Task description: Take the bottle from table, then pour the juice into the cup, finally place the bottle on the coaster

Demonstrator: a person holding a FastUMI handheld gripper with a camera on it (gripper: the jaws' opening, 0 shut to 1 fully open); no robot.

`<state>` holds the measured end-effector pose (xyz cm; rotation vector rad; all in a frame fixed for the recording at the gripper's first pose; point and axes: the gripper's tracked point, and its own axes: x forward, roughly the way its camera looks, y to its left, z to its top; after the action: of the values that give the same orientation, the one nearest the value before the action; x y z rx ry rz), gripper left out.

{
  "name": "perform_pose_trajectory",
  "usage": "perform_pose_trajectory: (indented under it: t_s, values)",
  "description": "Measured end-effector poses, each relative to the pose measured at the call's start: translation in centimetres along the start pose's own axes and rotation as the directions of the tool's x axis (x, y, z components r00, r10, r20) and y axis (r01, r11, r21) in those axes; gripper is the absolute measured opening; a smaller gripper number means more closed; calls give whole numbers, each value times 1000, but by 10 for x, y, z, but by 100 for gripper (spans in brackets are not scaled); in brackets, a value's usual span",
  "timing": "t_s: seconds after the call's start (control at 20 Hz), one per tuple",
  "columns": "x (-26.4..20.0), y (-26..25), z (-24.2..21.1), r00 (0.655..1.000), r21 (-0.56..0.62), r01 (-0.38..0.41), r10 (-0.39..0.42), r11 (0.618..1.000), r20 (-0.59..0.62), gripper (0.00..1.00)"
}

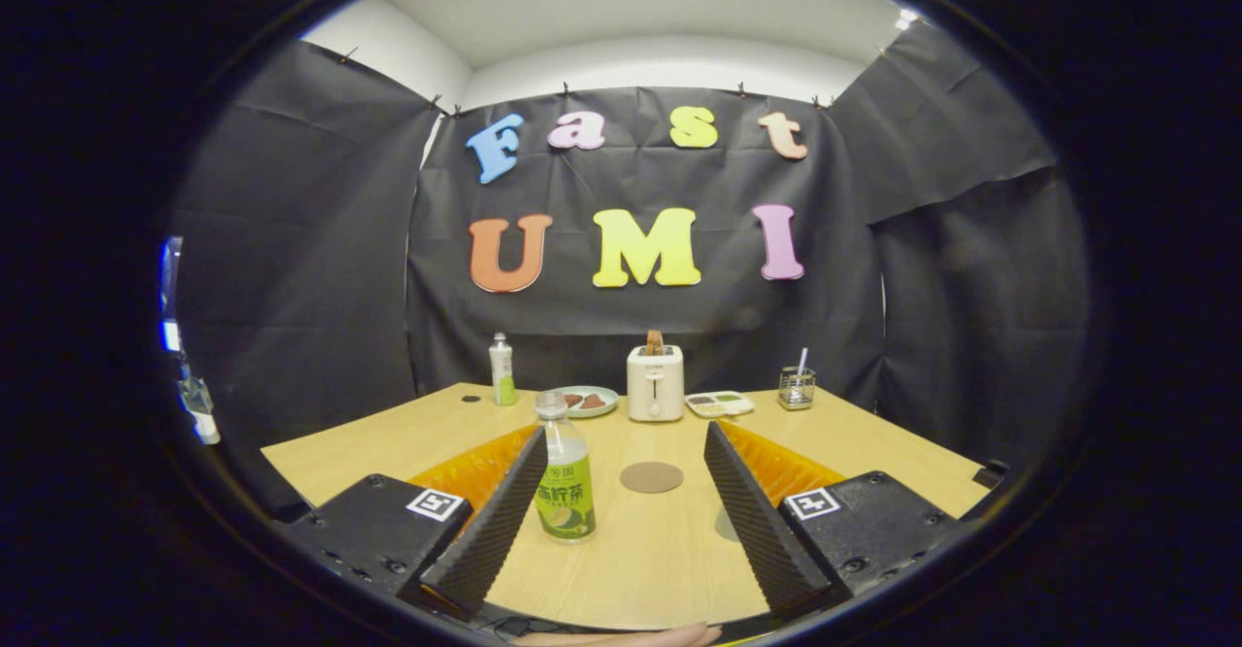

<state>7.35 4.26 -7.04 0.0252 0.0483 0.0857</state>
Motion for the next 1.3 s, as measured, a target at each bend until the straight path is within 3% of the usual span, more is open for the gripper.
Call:
perform_pose_trajectory:
  t_s: [0.65, 1.1, 1.3]
  values:
    - [66, 58, -44, 998, -6, -43, 43, 999, -53, 100]
    - [125, 50, -72, 995, -31, 42, -45, 999, -93, 100]
    - [146, 50, -79, 990, -14, 47, -49, 999, -132, 100]
